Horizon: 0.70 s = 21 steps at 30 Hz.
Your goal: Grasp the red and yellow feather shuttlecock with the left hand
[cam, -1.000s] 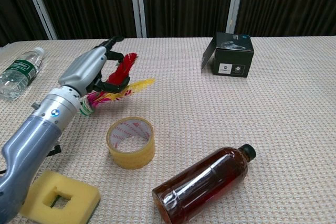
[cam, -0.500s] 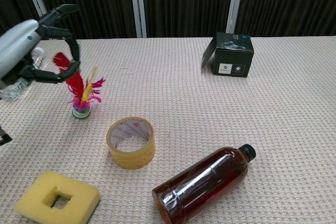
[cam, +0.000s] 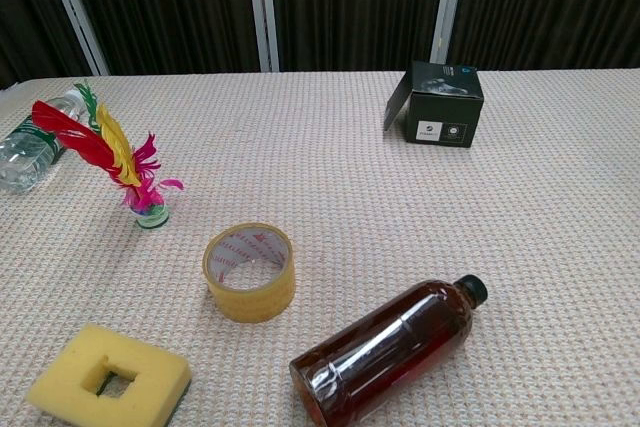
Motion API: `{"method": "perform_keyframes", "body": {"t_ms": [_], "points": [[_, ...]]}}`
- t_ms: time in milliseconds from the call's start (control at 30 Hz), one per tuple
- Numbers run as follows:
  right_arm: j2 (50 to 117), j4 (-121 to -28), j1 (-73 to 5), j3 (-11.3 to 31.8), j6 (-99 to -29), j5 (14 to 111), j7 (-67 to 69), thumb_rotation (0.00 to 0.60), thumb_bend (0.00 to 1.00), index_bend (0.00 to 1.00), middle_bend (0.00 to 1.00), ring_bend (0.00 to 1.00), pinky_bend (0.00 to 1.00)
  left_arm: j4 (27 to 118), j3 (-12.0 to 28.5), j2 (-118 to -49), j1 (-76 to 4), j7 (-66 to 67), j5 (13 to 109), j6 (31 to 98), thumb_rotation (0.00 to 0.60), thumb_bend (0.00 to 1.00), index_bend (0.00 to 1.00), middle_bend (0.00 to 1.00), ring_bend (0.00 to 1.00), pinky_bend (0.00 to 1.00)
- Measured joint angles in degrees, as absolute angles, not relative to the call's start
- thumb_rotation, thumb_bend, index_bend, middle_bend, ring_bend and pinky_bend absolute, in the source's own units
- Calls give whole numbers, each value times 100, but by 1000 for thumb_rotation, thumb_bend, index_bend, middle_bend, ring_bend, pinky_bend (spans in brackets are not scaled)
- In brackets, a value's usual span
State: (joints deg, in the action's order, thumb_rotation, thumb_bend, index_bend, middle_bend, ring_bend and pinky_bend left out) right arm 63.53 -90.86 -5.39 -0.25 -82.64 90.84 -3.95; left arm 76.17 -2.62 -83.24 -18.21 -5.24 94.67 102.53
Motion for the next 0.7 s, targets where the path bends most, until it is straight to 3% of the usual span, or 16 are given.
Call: {"method": "perform_keyframes", "body": {"t_ms": [133, 367, 500, 700], "points": [[6375, -9106, -545, -31, -8230, 9070, -465, 600, 9, 0, 0, 0, 0, 8084, -321, -7804, -1626, -374, 9461, 10327, 566, 156, 123, 0, 0, 0], [6370, -9069, -561, 58, -8116, 8784, -476, 600, 9, 0, 0, 0, 0, 9433, -625, -6615, -1040, 1055, 8710, 9992, 564, 148, 84, 0, 0, 0], [6311, -9106, -509, 86, -8194, 8746, -463, 600, 9, 0, 0, 0, 0, 9932, -729, -6485, -564, 1453, 8226, 9905, 563, 129, 75, 0, 0, 0], [6264, -9126, -464, 56, -8250, 8781, -491, 600, 10, 0, 0, 0, 0, 9787, -577, -6564, -506, 1649, 8170, 9691, 563, 127, 77, 0, 0, 0]]}}
